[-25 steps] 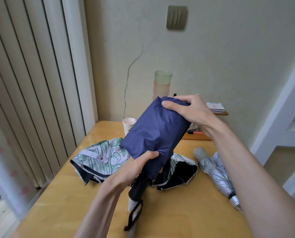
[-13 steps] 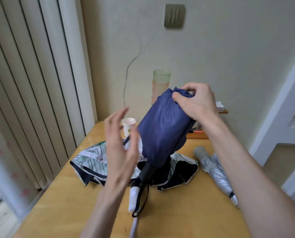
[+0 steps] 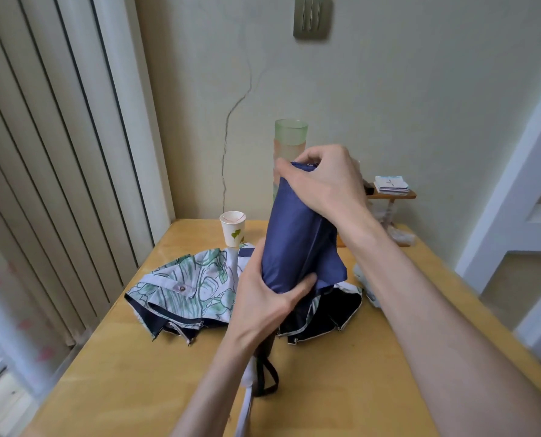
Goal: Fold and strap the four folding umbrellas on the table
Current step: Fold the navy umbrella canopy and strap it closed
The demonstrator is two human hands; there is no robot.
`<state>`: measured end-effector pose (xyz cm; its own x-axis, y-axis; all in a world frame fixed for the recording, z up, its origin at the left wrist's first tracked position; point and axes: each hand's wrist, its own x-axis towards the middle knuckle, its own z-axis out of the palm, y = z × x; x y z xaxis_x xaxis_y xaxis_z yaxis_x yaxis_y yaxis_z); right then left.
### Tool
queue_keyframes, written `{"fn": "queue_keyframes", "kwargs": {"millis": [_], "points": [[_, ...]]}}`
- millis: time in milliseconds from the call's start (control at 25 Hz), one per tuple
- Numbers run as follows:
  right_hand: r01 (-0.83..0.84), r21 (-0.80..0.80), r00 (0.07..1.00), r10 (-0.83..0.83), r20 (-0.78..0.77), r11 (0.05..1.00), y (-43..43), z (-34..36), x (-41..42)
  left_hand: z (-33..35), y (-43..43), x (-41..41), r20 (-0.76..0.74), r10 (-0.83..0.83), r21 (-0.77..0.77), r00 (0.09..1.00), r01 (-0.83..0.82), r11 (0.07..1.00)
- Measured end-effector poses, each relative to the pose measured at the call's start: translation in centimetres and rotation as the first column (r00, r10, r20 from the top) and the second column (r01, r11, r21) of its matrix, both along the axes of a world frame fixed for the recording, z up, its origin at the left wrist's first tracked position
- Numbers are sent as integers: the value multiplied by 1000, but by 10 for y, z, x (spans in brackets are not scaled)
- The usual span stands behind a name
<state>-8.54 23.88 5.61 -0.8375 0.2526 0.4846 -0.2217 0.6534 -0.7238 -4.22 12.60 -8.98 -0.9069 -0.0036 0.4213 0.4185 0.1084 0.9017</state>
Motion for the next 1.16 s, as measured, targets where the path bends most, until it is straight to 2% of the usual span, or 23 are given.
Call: {"fn": "queue_keyframes", "kwargs": {"millis": [80,160,240,320,400,560,720,800,880,960,1000,1040,1160], "points": [[-148,-32,989,148,1,988,6,-6,-5,2,-4,-1,112,-38,116,993,25,993],[-381,-179,920,391,23,907,15,-16,-3,4,-7,-1,207,-72,254,976,17,967],[-498,-202,861,508,-3,843,23,-34,-3,7,-8,1,278,-88,338,957,-11,941],[-490,-180,871,488,-60,853,29,-58,-6,9,-10,1,307,-107,353,946,-9,936],[-456,-289,890,439,-125,842,33,-76,-5,8,-15,-1,326,-126,349,937,4,937],[-443,-535,895,393,-213,719,46,-87,-2,5,-32,-6,353,-156,297,923,48,954],[-455,-624,883,414,-221,636,52,-94,6,6,-37,-9,437,-175,336,882,20,942],[-473,-593,868,461,-185,652,55,-100,17,6,-36,-10,440,-182,385,879,-2,923],[-524,-451,835,541,-105,722,60,-107,30,6,-36,-11,431,-134,395,892,-53,917],[-585,-138,801,596,59,799,60,-115,39,6,-36,-13,423,-99,407,901,-92,909],[-576,15,814,573,93,817,57,-119,40,5,-37,-13,419,-90,412,904,-100,906],[-537,102,843,533,65,837,54,-123,37,6,-36,-13,417,-85,413,905,-105,905],[-360,95,914,371,-162,928,44,-133,26,6,-35,-12,389,-78,419,918,-101,903]]}}
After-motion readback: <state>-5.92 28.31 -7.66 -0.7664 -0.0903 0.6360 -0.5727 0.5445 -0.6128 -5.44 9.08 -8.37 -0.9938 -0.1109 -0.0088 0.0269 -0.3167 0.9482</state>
